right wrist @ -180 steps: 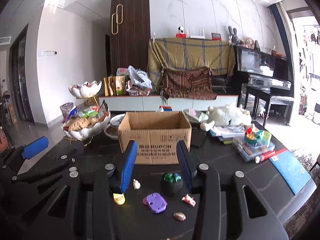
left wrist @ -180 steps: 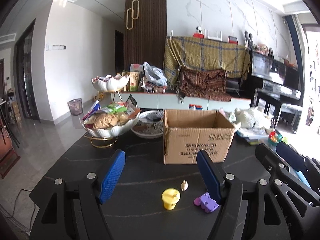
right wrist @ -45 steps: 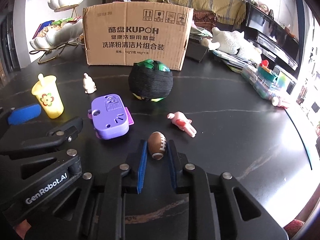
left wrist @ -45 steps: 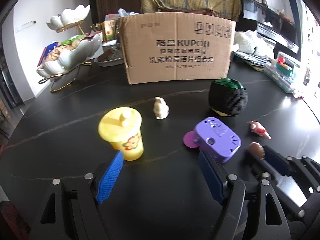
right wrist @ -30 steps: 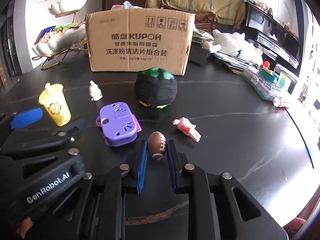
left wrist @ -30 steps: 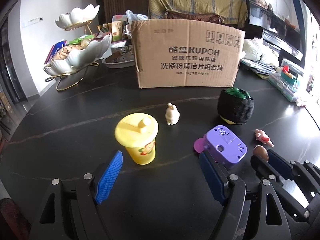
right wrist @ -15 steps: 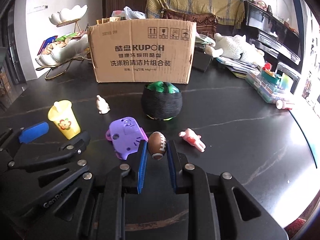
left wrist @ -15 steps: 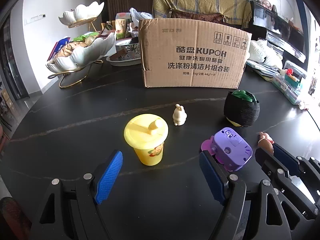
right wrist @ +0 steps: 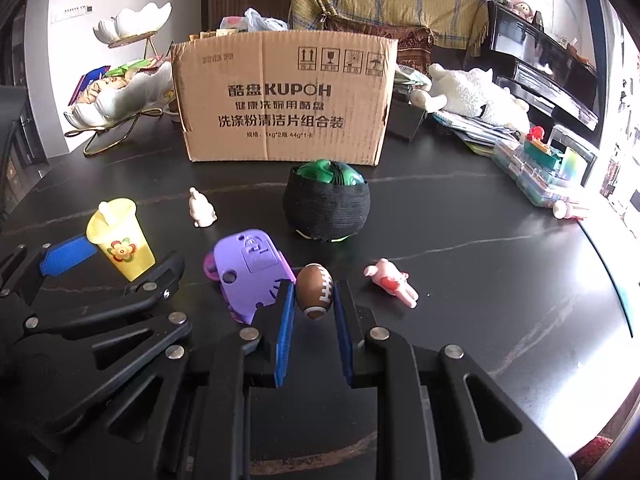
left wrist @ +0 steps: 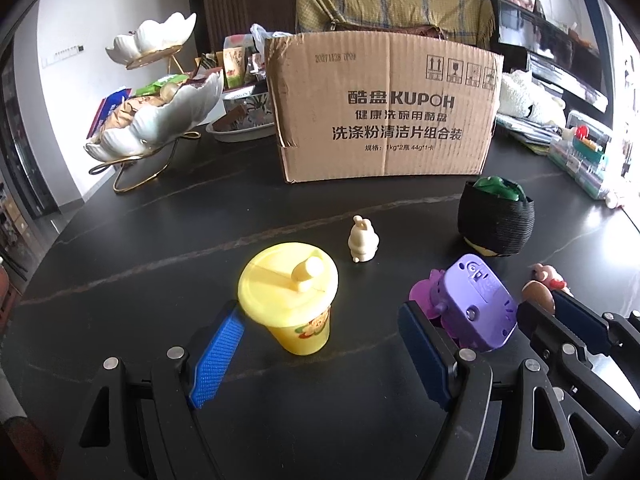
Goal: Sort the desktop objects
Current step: 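Close the left gripper on the yellow sippy cup while the right gripper holds the football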
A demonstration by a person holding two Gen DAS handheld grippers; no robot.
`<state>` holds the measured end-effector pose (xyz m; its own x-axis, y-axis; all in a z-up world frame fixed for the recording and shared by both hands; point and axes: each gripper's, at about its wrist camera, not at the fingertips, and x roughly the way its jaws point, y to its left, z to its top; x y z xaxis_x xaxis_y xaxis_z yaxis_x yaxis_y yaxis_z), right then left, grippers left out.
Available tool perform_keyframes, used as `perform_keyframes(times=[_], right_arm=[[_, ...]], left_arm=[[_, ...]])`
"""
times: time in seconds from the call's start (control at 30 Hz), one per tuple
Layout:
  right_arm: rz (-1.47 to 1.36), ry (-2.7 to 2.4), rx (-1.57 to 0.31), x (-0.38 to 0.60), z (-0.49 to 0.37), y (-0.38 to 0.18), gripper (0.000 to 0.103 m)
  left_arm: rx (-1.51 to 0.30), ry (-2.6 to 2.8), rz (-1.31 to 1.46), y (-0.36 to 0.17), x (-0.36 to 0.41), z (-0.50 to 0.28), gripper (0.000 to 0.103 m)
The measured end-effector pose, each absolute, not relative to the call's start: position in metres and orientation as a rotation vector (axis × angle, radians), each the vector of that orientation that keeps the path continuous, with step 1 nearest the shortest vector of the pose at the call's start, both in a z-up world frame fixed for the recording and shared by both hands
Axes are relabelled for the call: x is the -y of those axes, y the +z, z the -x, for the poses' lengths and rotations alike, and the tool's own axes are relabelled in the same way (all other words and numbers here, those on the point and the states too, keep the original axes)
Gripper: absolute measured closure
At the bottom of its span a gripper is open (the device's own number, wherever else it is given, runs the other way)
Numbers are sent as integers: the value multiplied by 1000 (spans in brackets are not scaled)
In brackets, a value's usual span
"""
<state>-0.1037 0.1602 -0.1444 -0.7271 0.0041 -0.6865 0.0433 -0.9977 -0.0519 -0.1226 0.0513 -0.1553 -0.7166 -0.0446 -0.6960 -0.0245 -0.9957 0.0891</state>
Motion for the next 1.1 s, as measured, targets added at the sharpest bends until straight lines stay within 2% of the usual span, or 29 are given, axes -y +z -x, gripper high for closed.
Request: perform_keyframes(times=[0.2,0.23,0.27,0.33,0.37,0.4,1.1], right_arm=[[-1169,-2883,-101,-158,107,-149,85],[-1168,-2883,-103,-158,107,-149,85],[-1167,-2882,-104,-157,107,-149,85],[-1168,-2878,-98,-157,108,-149,85],[-1168,-2879,-101,-157,108,-149,85],[-1168,-2878,-101,-157,108,-148,85],[-1105,-2916,-84,-159,102,-133,85]], left_arm=[[109,-2905,-1221,-159,-47,133,27],[103,-2911,-1223,-159,-47,134,30],[82,-2923,-1232,-159,-46,134,34],[45,-2937,-1234,-159,-46,133,62],[43,-2937,-1250,-160,-46,134,70],[42,-2937,-1265,-161,-47,135,72],[44,-2952,-1175,-138,-46,121,73]])
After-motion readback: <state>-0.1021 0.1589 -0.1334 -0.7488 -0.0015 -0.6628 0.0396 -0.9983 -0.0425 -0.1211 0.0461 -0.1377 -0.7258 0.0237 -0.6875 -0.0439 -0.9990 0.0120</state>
